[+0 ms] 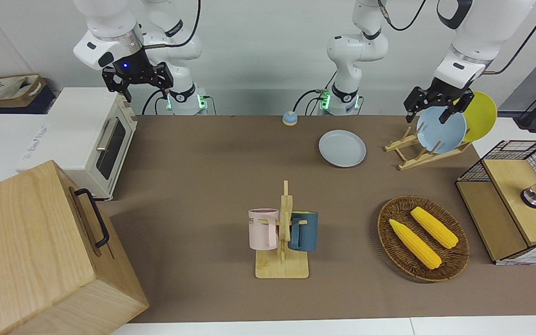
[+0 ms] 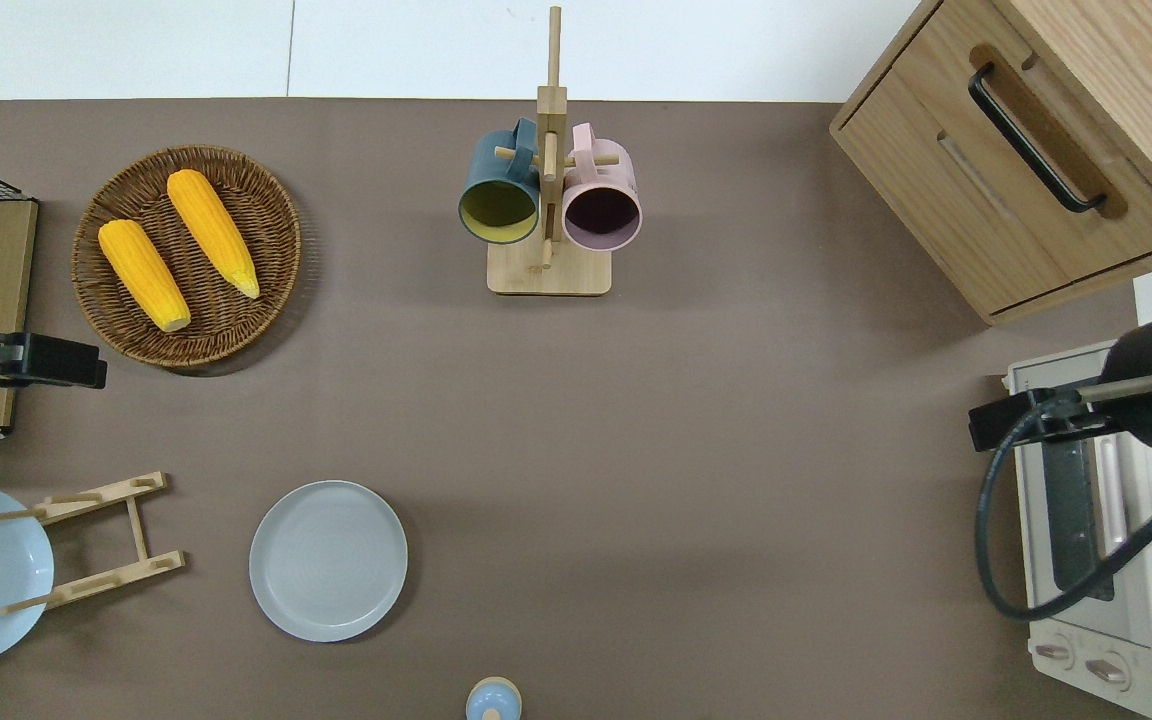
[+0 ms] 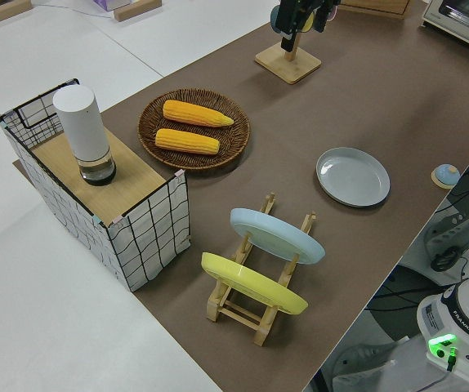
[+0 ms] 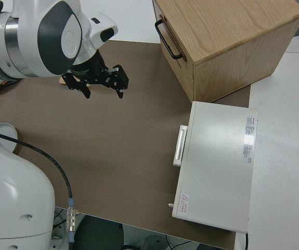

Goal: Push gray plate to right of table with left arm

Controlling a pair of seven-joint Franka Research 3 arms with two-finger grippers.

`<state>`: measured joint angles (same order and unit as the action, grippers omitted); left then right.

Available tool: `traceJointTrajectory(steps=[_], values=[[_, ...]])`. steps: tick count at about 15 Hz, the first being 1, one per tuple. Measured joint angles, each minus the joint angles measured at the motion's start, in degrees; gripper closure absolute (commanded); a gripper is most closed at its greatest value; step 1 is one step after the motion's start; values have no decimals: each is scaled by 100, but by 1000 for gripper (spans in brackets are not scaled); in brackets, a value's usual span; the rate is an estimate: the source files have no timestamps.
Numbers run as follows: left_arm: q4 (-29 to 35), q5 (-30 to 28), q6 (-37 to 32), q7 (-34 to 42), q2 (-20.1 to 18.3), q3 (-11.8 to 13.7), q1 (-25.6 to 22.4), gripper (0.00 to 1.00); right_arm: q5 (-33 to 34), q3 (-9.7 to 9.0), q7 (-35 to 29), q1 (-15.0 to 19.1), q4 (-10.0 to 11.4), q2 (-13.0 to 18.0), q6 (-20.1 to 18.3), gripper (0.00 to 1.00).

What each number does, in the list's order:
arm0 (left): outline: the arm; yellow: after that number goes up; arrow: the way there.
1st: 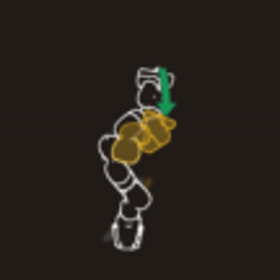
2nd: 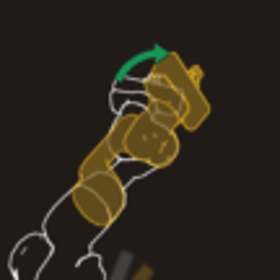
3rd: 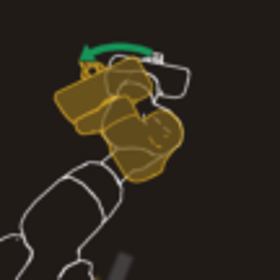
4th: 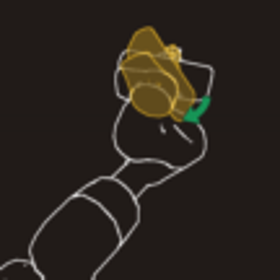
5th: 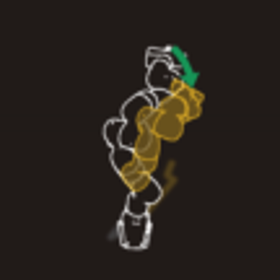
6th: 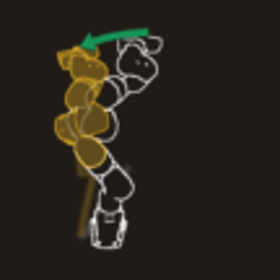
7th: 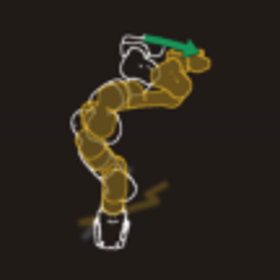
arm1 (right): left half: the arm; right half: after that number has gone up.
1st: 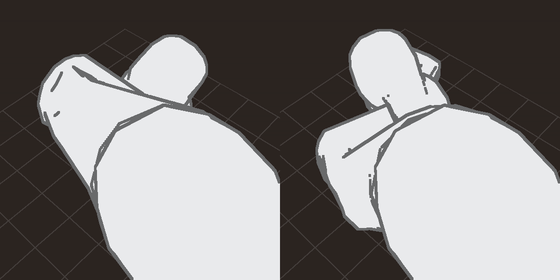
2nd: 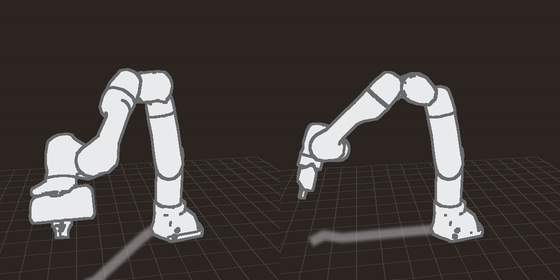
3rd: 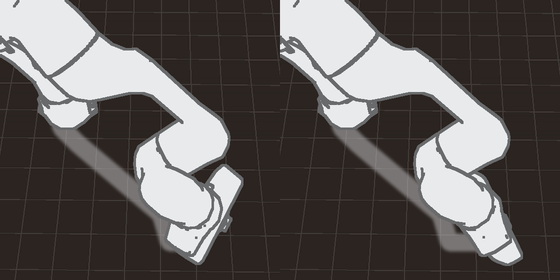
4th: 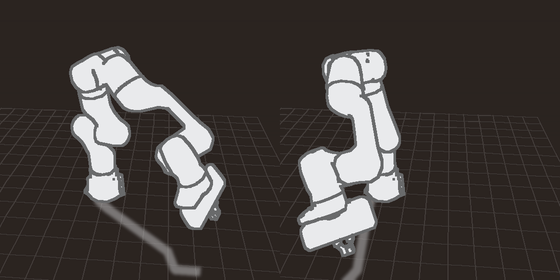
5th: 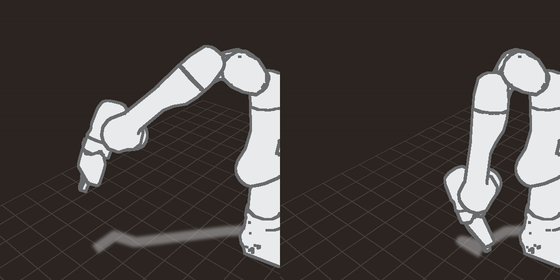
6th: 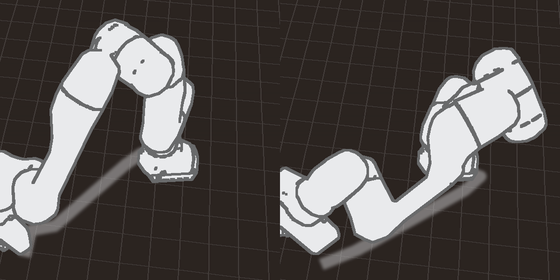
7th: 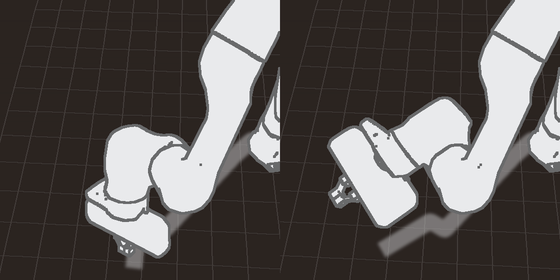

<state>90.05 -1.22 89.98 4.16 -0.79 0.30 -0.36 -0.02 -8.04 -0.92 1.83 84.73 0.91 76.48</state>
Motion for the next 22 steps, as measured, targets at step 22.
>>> traceJointTrajectory(steps=[22], values=[[47, -25, -442, -2, -8, 5, 0, 2, 0, 0, 0, 0, 0, 0, 0, 17]])
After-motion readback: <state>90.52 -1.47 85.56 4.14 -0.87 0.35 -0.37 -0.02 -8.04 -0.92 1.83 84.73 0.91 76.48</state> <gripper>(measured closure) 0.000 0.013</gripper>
